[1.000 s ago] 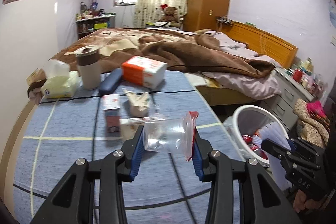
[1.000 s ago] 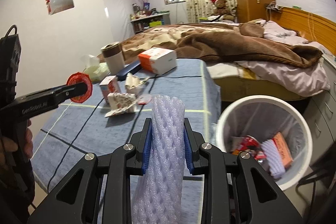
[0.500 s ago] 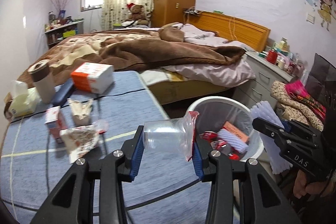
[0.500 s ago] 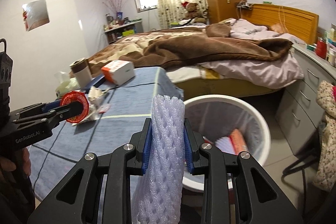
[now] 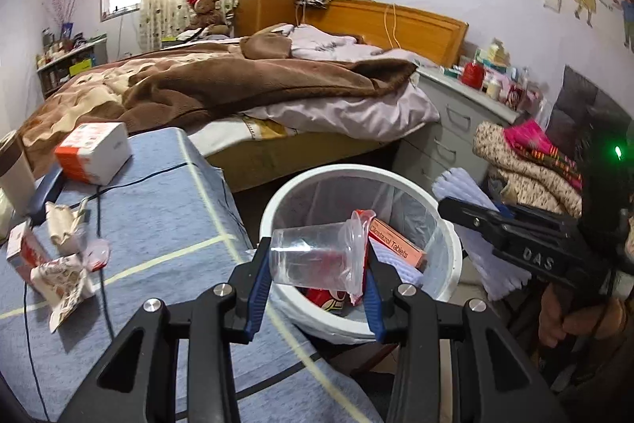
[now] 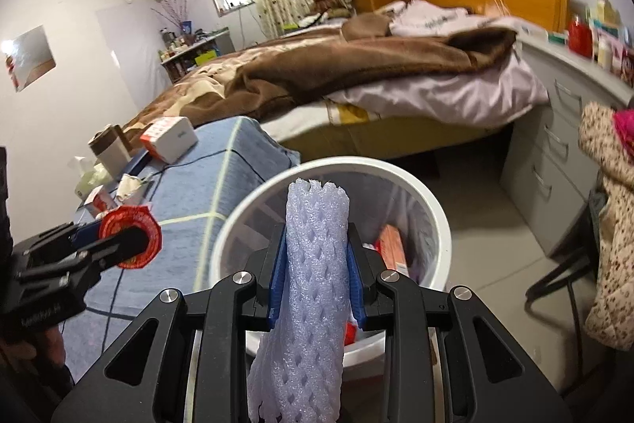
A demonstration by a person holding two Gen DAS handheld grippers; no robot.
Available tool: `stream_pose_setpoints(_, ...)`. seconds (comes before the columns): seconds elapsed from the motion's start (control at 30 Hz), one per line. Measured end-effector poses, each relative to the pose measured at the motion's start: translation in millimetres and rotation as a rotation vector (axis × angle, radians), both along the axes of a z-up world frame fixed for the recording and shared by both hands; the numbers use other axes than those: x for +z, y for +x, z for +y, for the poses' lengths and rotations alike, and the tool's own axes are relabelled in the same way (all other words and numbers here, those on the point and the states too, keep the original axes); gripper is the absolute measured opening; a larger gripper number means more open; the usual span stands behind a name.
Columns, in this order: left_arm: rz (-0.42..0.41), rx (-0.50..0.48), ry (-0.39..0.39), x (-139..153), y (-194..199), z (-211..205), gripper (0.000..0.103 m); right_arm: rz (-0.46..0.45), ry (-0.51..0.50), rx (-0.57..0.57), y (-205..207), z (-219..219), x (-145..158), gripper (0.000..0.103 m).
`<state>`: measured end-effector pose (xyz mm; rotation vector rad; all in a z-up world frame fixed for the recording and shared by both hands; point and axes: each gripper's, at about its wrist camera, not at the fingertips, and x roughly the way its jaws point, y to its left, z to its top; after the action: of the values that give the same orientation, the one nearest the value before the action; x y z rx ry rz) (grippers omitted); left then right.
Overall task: Collect trash
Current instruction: 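Carry plastic cup and foam sleeve over the bin and open both tools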
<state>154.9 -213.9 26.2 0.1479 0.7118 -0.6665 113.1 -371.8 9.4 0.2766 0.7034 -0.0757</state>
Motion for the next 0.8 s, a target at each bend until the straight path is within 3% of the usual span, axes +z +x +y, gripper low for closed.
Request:
stream_pose_setpoints(0.13, 0.032, -0.026, 0.014, -11.3, 4.1, -19.1, 0.042, 0.035, 0.019, -0.016, 8.5, -13.0, -11.6, 0.028)
stream_pose_setpoints(0.27, 0.014, -0.038, 0.047, -18.4, 3.1, -33.0, 0.043, 0.065, 0.020, -0.015, 14.6, -21.3, -21.2, 0.028)
stream_pose_setpoints(0.63, 0.058, -0.047, 0.044, -30.6, 17.5, -50.0, 0.046, 0.119, 0.012, -0.023, 25.5, -36.7, -37.8, 0.029)
stream_pose_setpoints(0.7, 0.071, -0.040, 0.038, -32.2, 21.3, -47.7, 0.059, 0.129, 0.004, -0.021, 27.6, -37.2, -38.7, 0.031)
stream_pose_setpoints(0.77, 0.085, -0.031, 0.018, -32.5, 24.2, -45.7, 0.063, 0.137, -0.005, -0.026, 29.5, -38.0, -39.6, 0.038)
stream_pose_setpoints(0.8, 0.088, -0.028, 0.012, -32.3, 24.8, -44.3, 0.063, 0.141, -0.004, -0.027, 29.7, -38.2, -39.9, 0.048)
